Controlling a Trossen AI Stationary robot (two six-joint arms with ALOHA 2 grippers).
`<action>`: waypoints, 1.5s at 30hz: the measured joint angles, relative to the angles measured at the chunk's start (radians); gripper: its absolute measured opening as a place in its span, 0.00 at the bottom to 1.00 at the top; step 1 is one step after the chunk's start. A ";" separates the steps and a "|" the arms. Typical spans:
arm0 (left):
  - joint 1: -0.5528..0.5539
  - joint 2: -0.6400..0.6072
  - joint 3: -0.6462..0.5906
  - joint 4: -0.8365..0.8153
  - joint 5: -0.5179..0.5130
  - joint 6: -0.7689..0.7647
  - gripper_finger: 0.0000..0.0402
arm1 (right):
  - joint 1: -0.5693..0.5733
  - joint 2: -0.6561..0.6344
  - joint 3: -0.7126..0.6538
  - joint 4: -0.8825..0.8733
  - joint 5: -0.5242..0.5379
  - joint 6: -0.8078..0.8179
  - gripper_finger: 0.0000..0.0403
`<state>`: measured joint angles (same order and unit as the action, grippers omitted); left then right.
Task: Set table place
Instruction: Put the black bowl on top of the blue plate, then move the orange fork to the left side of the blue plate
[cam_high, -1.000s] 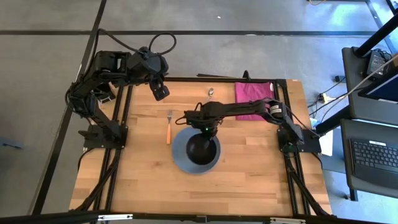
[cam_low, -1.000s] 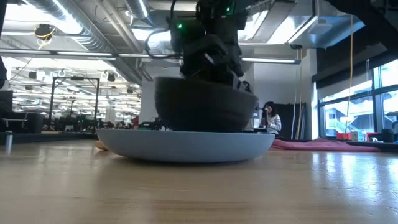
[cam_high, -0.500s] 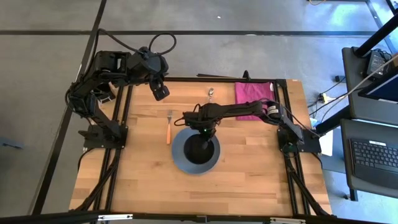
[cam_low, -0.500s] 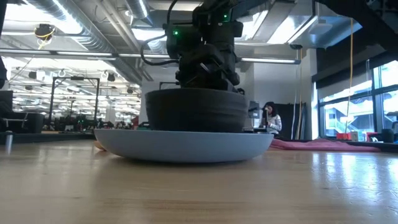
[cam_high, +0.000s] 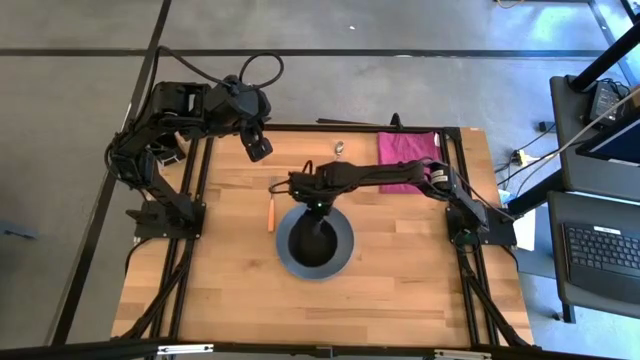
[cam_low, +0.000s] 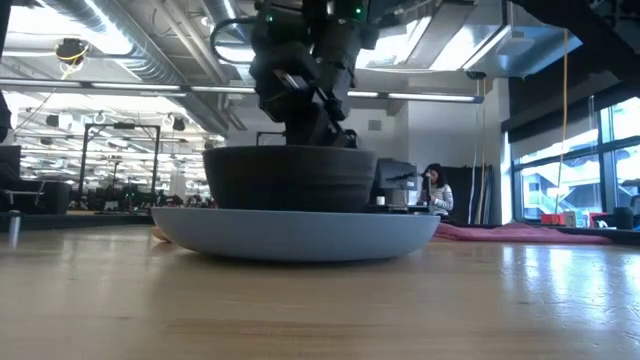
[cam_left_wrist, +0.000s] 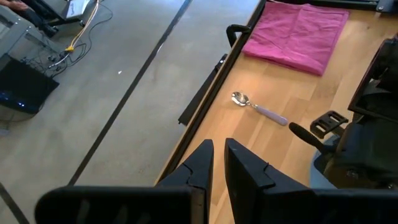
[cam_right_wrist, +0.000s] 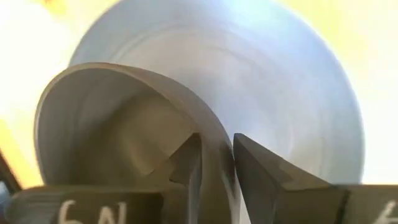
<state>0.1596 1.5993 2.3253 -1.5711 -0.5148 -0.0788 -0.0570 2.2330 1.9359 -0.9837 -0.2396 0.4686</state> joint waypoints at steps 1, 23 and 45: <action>0.000 0.000 0.000 0.000 0.000 0.000 0.08 | 0.000 0.000 0.007 -0.005 0.013 -0.002 0.23; -0.005 0.000 0.000 0.000 0.031 -0.301 0.08 | -0.010 -0.038 0.373 -0.478 0.063 -0.117 0.23; -0.156 -0.009 -0.687 0.000 0.078 -1.093 0.13 | -0.004 -0.512 0.303 -0.587 0.379 -0.296 0.23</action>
<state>0.0037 1.5906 1.6384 -1.5707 -0.4364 -1.1716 -0.0610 1.7206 2.2387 -1.5708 0.1392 0.1731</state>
